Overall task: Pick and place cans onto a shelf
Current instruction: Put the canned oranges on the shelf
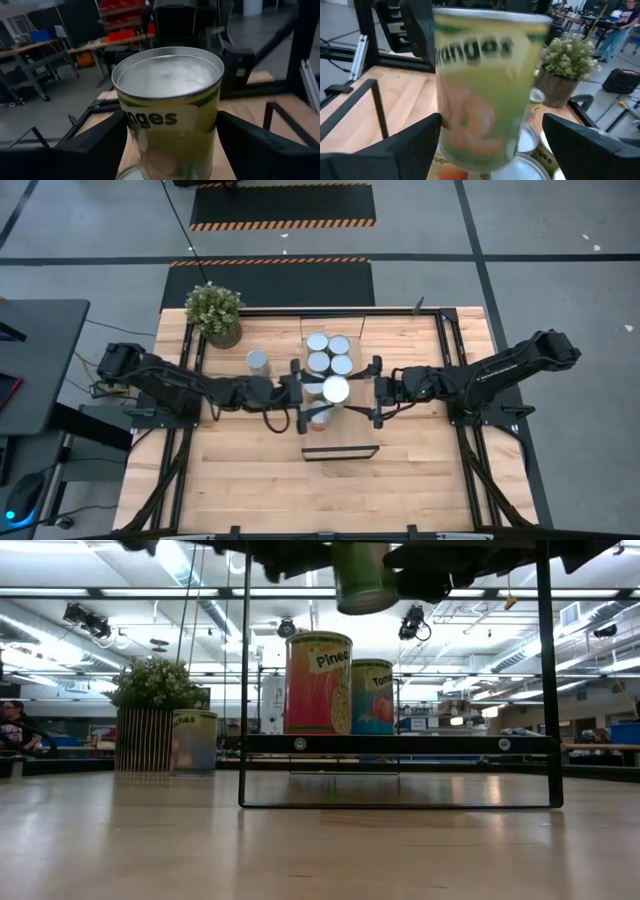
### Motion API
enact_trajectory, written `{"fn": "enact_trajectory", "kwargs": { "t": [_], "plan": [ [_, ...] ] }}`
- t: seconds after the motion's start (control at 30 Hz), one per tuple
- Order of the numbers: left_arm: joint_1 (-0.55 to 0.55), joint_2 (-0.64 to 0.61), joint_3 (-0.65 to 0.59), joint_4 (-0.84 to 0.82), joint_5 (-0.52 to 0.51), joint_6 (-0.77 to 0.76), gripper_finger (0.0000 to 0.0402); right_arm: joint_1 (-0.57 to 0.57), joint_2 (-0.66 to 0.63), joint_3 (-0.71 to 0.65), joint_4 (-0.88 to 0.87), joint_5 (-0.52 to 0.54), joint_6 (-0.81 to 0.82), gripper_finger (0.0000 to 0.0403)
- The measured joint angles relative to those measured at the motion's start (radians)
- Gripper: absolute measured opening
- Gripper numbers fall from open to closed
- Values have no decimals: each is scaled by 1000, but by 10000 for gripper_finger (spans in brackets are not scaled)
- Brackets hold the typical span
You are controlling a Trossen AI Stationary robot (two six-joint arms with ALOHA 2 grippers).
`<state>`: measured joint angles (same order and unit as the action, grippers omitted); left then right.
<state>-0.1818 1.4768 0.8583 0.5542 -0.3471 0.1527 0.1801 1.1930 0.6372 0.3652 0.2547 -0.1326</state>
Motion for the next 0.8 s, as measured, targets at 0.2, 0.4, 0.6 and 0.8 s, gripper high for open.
{"fn": "enact_trajectory", "kwargs": {
  "t": [0.2,0.4,0.6,0.8],
  "plan": [
    [0,71,117,-102,11,25,297,0,0,0,-1,-3,0,369],
    [0,90,137,-120,11,43,297,0,1,0,-11,-19,-6,350],
    [0,89,137,-120,9,42,297,0,0,0,-10,-17,-25,318],
    [-5,86,136,-124,0,50,306,0,-25,0,-62,-10,-31,319]
  ]
}}
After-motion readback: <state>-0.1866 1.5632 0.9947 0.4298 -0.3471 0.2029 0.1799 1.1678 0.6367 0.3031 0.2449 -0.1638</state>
